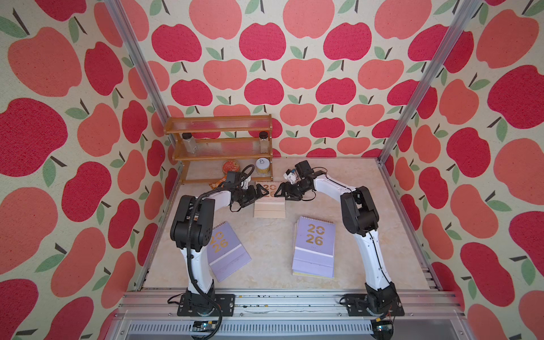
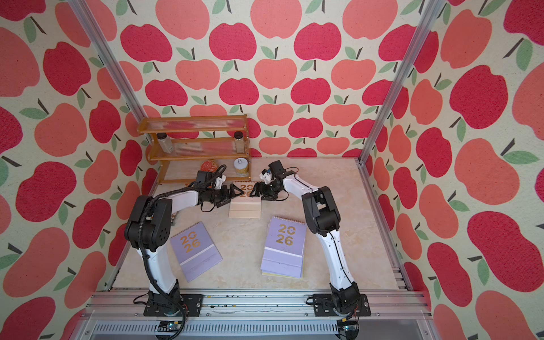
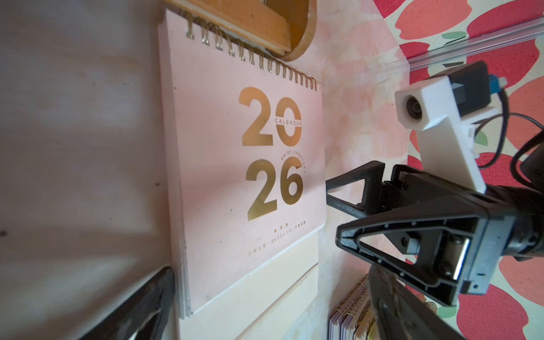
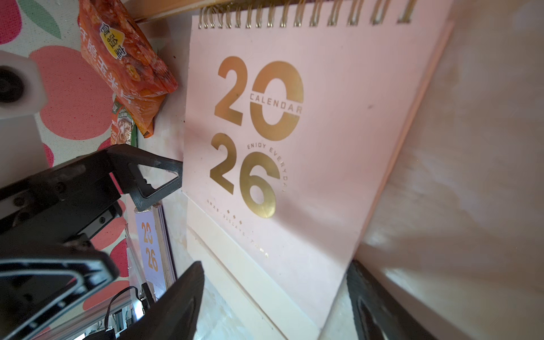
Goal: Stack the calendars
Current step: Pick up the calendar at the center of the board.
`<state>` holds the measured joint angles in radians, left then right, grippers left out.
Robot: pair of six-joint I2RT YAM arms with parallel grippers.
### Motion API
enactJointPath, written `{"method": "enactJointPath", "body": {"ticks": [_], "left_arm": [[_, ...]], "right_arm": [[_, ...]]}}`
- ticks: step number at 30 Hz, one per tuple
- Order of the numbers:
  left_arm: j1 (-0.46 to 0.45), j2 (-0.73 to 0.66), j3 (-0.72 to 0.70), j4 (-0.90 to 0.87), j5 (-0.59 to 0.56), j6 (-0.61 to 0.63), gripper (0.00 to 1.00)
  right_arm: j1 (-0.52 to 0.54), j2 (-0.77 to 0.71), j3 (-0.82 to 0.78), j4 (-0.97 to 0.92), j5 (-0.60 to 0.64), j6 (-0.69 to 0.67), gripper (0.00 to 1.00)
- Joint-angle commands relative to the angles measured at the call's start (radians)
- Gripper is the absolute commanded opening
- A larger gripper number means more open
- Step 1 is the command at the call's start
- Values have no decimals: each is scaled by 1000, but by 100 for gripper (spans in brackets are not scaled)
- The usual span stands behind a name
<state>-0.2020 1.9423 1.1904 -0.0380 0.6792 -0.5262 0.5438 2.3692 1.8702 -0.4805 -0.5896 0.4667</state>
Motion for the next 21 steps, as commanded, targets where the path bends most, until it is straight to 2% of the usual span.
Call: {"method": "enactJointPath", "body": {"ticks": [1,21], "left_arm": [[-48,-70,2,70,144,-23,99],[-60,-67,-3,80,164,-37,99]], "right_arm": [[28,31,-41,21,-47,12,78],[24,11,-92,43,-55,13,78]]}}
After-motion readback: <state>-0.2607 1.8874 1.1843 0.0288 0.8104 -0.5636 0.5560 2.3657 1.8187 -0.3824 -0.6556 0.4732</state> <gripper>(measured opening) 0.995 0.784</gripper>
